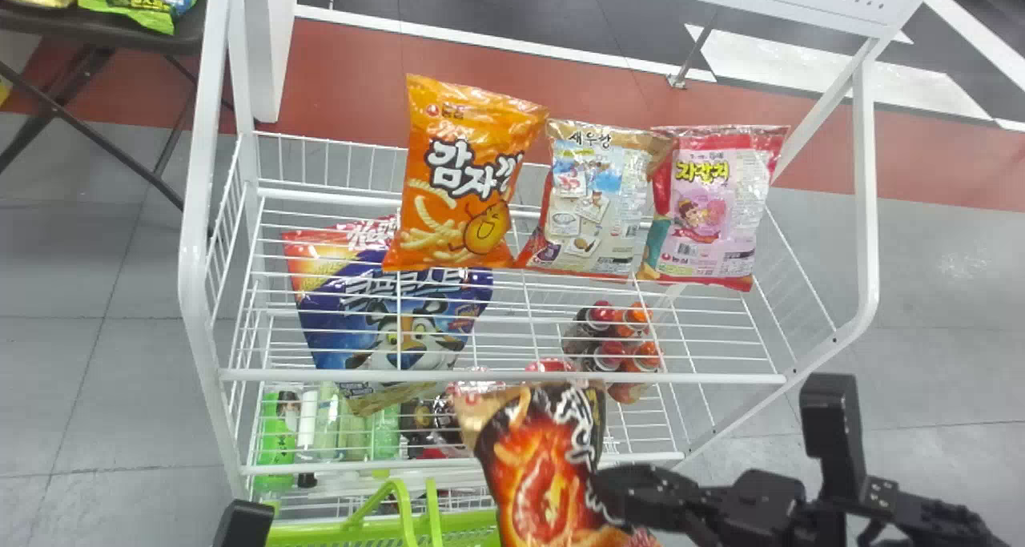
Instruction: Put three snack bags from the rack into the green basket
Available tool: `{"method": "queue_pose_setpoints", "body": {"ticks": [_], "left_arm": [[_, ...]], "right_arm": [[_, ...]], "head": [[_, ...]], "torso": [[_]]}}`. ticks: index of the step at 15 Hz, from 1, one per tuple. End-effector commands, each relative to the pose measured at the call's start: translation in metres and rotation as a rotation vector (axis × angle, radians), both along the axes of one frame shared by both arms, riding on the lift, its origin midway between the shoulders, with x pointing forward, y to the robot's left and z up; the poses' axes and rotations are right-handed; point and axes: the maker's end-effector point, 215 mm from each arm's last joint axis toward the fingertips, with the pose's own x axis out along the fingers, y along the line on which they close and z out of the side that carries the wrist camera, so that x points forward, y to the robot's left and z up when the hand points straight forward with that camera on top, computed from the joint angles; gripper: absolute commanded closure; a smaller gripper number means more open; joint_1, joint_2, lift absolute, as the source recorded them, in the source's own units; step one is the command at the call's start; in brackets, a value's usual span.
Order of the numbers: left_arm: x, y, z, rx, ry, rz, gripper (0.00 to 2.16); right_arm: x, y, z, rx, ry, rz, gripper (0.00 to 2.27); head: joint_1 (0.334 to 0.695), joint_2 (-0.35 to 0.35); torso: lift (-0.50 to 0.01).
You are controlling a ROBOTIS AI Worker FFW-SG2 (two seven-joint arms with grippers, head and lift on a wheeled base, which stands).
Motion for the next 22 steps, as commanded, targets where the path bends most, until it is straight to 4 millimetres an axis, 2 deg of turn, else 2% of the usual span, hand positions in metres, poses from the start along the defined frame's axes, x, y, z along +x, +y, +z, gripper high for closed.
{"method": "queue_pose_setpoints", "body": {"ticks": [1,3,6,8,11,14,17,19,20,21,22], "left_arm": [[0.002,-0.001,0.007,-0.017,-0.006,0.006,1.51],[0.002,-0.001,0.007,-0.016,-0.009,0.005,1.51],[0.0,-0.004,0.007,-0.012,-0.012,-0.003,1.51],[-0.001,-0.005,0.007,-0.012,-0.012,-0.006,1.51],[-0.005,-0.009,0.007,-0.012,-0.012,-0.018,1.51],[-0.007,-0.011,0.007,-0.01,-0.012,-0.026,1.51],[-0.011,-0.014,0.005,-0.001,-0.015,-0.039,1.51],[-0.011,-0.014,0.005,0.0,-0.015,-0.04,1.51],[-0.01,-0.013,0.005,0.0,-0.015,-0.038,1.51],[-0.009,-0.012,0.005,0.0,-0.015,-0.034,1.51],[-0.008,-0.011,0.005,-0.004,-0.014,-0.03,1.51]], "right_arm": [[-0.027,0.005,-0.023,0.008,0.077,0.029,2.25],[-0.047,0.028,-0.042,0.047,0.136,0.059,2.25],[-0.079,0.077,-0.069,0.126,0.218,0.13,2.25],[-0.09,0.108,-0.09,0.134,0.241,0.18,2.25],[-0.091,0.136,-0.135,0.123,0.266,0.215,2.25],[-0.079,0.158,-0.176,0.101,0.244,0.243,2.25],[-0.074,0.181,-0.208,0.094,0.253,0.275,2.25],[-0.076,0.184,-0.228,0.036,0.266,0.3,2.25],[-0.077,0.18,-0.23,0.026,0.272,0.297,2.22],[-0.078,0.175,-0.228,0.025,0.274,0.291,1.79],[-0.076,0.17,-0.218,0.027,0.246,0.286,0.56]], "head": [[0.695,-0.35],[0.695,-0.35],[0.695,-0.35],[0.695,-0.35],[0.695,-0.35],[0.695,-0.35],[0.695,-0.35],[0.695,-0.35],[0.695,-0.35],[0.695,-0.35],[0.695,-0.35]], "torso": [[0.0],[0.0],[0.0],[0.0],[0.0],[0.0],[0.0],[0.0],[0.0],[0.0],[0.0]]}}
